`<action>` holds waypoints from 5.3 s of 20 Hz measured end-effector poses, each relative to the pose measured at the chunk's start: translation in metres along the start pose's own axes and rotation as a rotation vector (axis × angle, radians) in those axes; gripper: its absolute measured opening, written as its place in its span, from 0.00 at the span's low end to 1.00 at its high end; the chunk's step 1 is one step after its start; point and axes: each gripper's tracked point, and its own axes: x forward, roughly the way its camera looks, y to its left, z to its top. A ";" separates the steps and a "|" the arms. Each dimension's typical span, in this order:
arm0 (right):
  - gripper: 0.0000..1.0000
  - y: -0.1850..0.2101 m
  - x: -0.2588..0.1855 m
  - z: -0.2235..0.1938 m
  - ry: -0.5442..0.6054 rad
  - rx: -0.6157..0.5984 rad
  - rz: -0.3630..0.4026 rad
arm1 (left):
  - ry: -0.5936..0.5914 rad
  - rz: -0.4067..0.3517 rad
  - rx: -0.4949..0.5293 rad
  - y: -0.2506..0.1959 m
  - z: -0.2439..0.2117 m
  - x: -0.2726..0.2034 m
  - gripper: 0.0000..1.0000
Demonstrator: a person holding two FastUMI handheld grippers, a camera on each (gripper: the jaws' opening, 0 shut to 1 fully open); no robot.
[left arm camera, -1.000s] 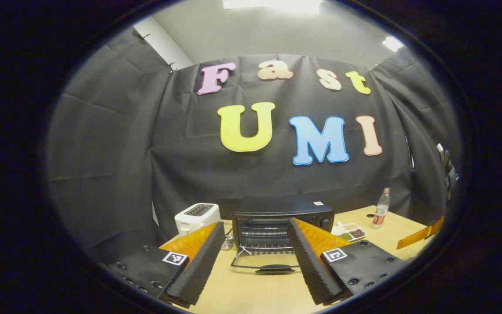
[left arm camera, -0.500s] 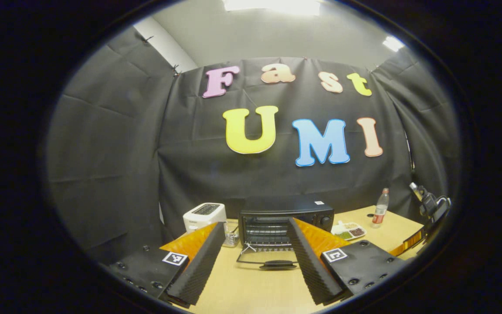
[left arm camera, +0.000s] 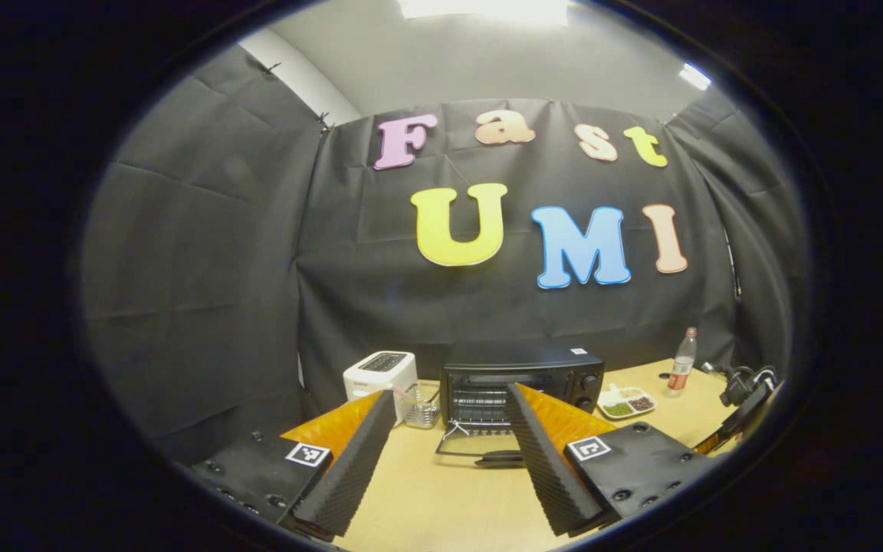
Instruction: Open the electric oven with the left hand, put the food in, and close the electric oven.
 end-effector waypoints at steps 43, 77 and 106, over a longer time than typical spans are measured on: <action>0.00 0.155 0.028 0.115 -0.297 0.532 0.211 | 0.000 0.016 -0.027 0.068 -0.011 0.068 0.98; 0.03 0.223 0.112 0.290 -0.631 1.113 0.344 | 0.126 0.072 0.049 0.143 -0.056 0.119 1.00; 0.98 0.168 -0.071 0.193 -0.862 0.180 0.182 | 0.137 -0.081 -0.033 0.020 -0.068 0.089 1.00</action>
